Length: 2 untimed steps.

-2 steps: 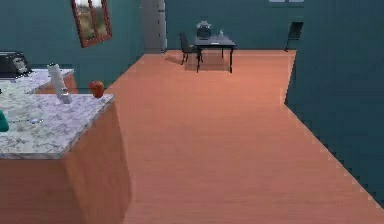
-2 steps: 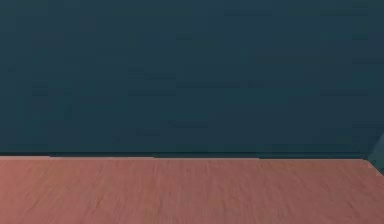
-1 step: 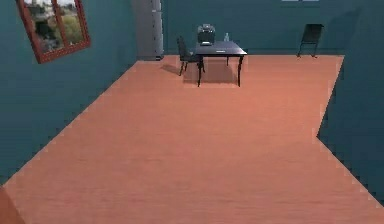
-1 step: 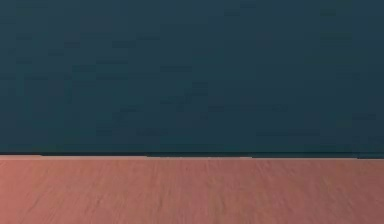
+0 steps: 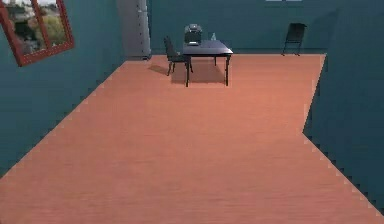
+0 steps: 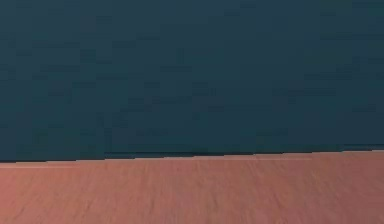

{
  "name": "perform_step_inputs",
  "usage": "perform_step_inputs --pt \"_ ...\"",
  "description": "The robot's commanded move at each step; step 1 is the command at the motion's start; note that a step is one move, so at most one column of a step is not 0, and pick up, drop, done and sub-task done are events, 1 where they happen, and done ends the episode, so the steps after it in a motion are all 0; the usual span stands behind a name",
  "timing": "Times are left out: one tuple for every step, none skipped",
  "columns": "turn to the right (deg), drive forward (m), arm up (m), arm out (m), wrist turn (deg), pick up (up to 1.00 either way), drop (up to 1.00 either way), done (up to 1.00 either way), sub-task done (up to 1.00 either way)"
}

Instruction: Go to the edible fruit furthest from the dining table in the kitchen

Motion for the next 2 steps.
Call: perform_step_inputs --pt "0.0 1.0 0.0 0.0 0.0 0.0 0.0 0.0 0.0" --pt "0.0 1.0 0.0 0.0 0.0 0.0 0.0 0.0 0.0"
